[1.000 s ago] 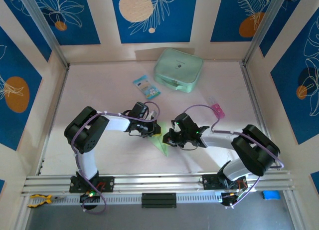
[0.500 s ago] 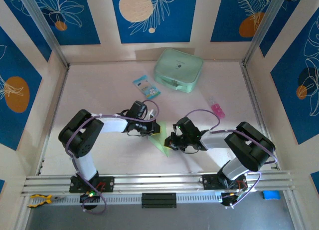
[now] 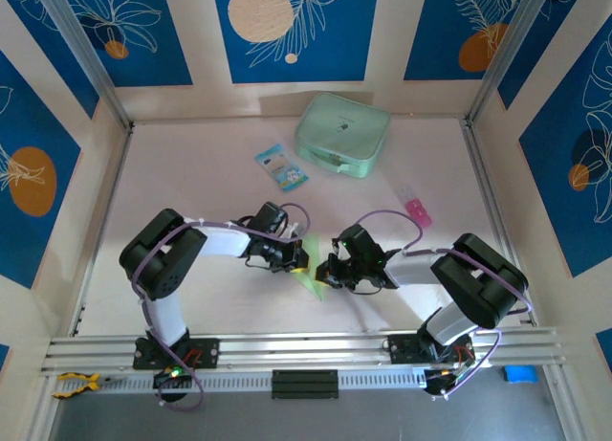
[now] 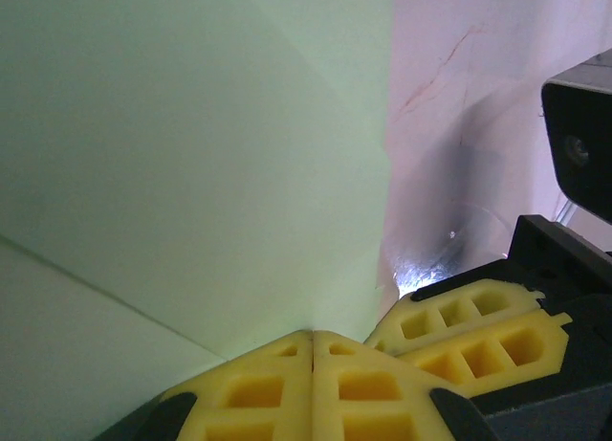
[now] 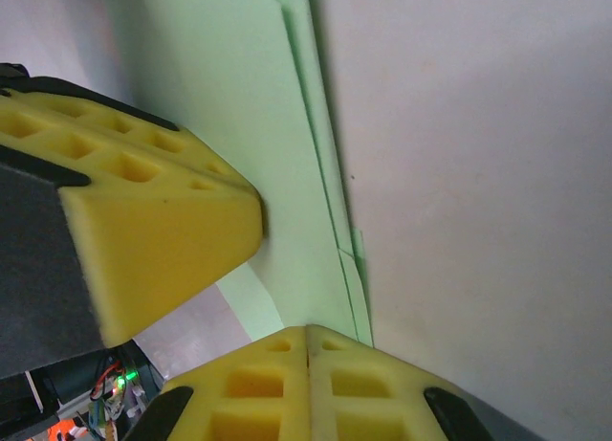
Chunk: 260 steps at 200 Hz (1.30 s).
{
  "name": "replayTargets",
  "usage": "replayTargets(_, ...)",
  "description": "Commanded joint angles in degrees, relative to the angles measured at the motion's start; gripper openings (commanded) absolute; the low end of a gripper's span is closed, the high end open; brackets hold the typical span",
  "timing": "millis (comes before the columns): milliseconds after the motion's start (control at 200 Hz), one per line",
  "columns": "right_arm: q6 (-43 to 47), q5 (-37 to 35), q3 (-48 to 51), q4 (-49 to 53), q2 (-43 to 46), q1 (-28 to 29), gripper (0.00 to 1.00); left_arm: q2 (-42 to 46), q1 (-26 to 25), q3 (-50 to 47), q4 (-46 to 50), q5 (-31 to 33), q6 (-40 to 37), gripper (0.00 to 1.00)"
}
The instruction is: Fold a paper plane with a square sheet of paper (pick it up from the middle)
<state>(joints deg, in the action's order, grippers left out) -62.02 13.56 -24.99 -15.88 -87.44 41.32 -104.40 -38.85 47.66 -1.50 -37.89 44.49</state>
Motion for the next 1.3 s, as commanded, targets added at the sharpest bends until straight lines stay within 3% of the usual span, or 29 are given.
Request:
replayTargets(0,-0.2,-2.1,2.8,8.7,-1.6,-0.3,0.01,-1.7,2.4,-0.9,3.2,1.6,-0.7,0.0)
replayTargets(720,3.2,0.3,1.9,9.1,-2.4,-0.3,0.0,-1.1,11.3,9.3,12.3,10.7,-5.0,0.0)
replayTargets(1055,9.0,3.2,-4.2,12.7,0.9,-1.0,0.07,8.1,10.1,5.1,10.4,10.0,-5.1,0.04)
replayTargets(1295,7.2,2.0,-3.7,12.0,7.3,-0.6,0.21,8.0,5.5,3.2,6.4,7.6,-3.5,0.04)
